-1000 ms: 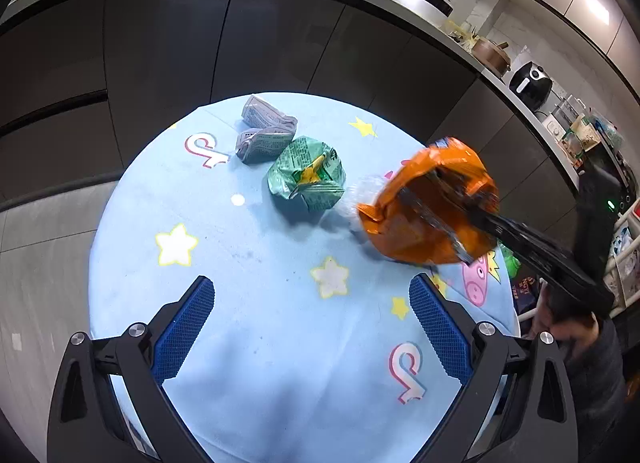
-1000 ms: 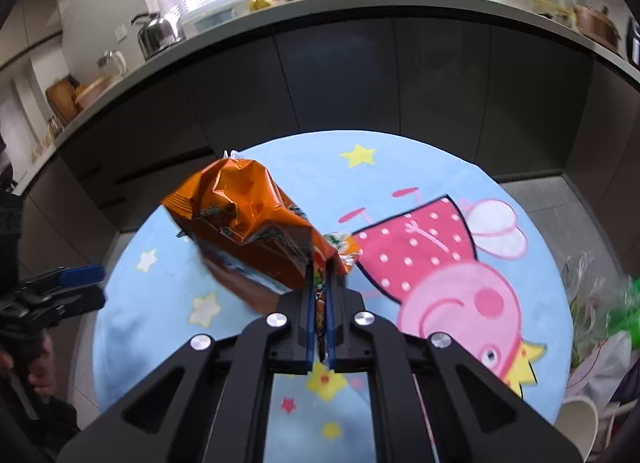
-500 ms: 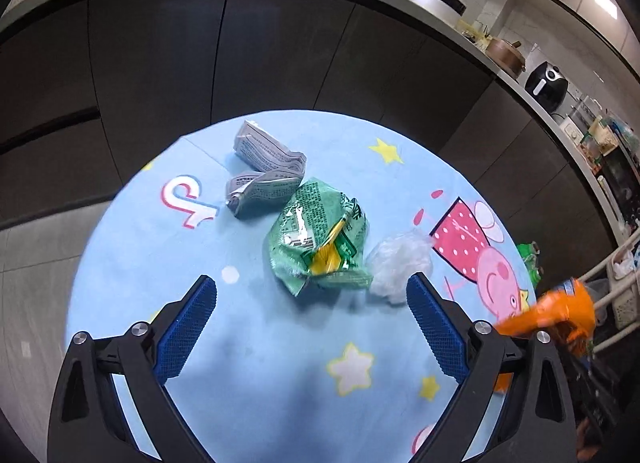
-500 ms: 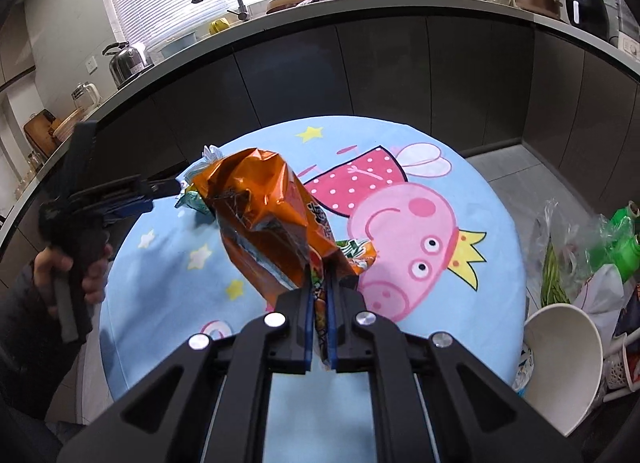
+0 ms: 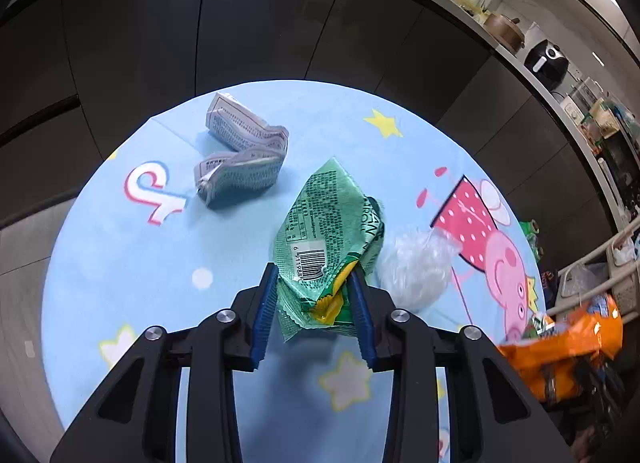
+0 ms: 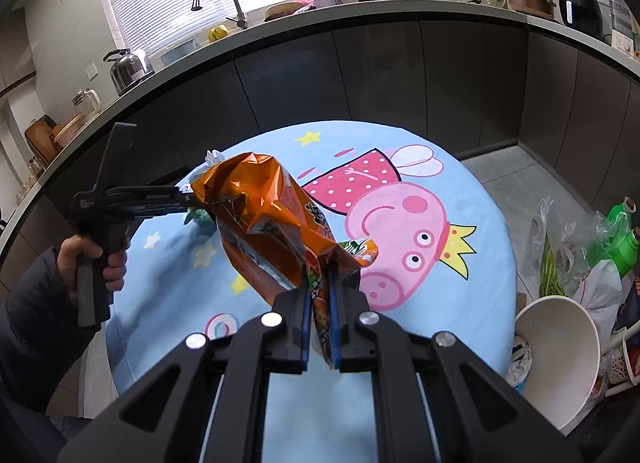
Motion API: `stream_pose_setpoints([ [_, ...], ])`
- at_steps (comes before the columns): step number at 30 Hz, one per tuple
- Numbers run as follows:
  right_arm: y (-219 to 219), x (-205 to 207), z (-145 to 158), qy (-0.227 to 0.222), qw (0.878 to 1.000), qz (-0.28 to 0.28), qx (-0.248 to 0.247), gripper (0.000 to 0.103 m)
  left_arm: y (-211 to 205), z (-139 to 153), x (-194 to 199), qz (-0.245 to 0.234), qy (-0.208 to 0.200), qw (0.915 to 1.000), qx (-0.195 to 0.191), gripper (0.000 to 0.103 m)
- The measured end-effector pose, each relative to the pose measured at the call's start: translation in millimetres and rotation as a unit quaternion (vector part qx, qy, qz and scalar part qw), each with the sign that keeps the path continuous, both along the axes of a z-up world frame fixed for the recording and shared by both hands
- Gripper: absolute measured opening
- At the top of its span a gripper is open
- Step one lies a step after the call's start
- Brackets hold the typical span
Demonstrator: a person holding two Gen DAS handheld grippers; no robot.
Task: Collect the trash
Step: 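Grasp the green wrapper with the left tool while the right tool grasps the orange chip bag, then carry the green wrapper and orange chip bag over the bin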
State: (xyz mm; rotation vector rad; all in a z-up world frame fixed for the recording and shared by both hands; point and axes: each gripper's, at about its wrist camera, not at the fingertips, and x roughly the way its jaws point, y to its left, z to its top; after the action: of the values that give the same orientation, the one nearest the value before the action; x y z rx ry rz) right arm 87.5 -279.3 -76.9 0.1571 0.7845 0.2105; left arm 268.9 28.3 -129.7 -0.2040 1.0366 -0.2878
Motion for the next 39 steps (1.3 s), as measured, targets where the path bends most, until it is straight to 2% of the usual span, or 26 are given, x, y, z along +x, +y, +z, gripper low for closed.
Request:
stream_pose_setpoints([
  [1, 0, -1, 1, -0.001, 1.000, 0.000, 0.001, 0.009, 2, 2, -8, 0.000, 0.000, 1.0000, -0.003, 0.019],
  [3, 1, -3, 1, -0.002, 1.000, 0.000, 0.003, 0.009, 8, 6, -25, -0.002, 0.000, 0.9999, -0.016, 0.014],
  [9, 5, -5, -1, -0.001, 1.000, 0.003, 0.010, 0.006, 20, 21, -78, -0.002, -0.016, 0.9997, -0.021, 0.012],
  [14, 7, -9, 2, -0.007, 1.000, 0.002, 0.015, 0.006, 12, 40, -109, -0.019, -0.035, 0.9987, -0.031, 0.012],
  [21, -8, -25, 20, -0.037, 0.999, -0.023, 0.016, 0.006, -29, 72, -128, -0.071, -0.068, 0.9939, -0.049, 0.012],
  [26, -34, -44, 36, -0.059, 0.996, -0.061, 0.014, 0.006, -68, 87, -134, -0.120, -0.081, 0.9876, -0.061, 0.012],
  [33, -85, -75, 42, -0.075, 0.989, -0.130, 0.015, 0.006, -124, 91, -138, -0.181, -0.082, 0.9775, -0.070, 0.011],
  [39, -126, -103, 38, -0.076, 0.979, -0.190, 0.013, 0.006, -186, 90, -145, -0.245, -0.081, 0.9638, -0.068, 0.011],
])
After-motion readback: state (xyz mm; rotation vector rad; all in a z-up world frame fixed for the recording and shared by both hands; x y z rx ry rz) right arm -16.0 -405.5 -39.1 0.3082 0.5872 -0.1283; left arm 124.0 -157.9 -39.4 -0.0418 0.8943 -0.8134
